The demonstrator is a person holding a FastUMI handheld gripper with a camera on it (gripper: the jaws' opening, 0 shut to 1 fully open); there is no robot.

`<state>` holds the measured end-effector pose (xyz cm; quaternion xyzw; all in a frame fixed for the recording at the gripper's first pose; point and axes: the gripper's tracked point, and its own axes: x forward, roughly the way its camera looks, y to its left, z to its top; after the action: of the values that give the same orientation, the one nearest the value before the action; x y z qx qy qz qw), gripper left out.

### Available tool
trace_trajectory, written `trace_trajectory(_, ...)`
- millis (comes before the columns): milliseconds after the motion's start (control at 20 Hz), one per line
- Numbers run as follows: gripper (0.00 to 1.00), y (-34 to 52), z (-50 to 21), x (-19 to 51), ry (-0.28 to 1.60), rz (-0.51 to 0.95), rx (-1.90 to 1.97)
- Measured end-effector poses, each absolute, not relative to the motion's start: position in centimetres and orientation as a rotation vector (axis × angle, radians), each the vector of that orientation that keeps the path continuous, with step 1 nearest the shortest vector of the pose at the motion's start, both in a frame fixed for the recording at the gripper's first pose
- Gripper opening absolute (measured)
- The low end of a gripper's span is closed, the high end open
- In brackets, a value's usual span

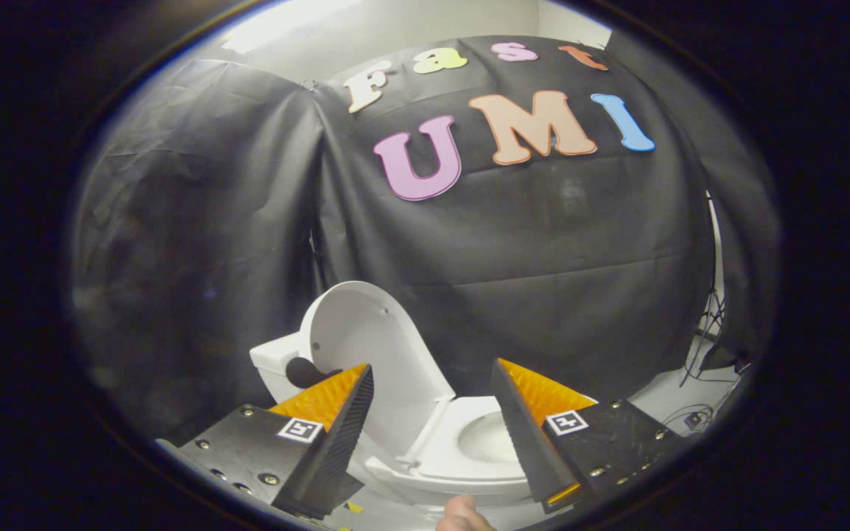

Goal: Open the toilet lid.

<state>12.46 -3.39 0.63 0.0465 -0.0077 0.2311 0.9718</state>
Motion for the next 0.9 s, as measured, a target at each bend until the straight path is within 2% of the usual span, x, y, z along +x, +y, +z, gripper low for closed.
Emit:
trace_trajectory(650,0.94,-16.2,0.5,15.6,-0.026,0.330,0.105)
trace_trajectory(900,0.94,-18.3,0.4,16.3,-0.023,0.283,0.080)
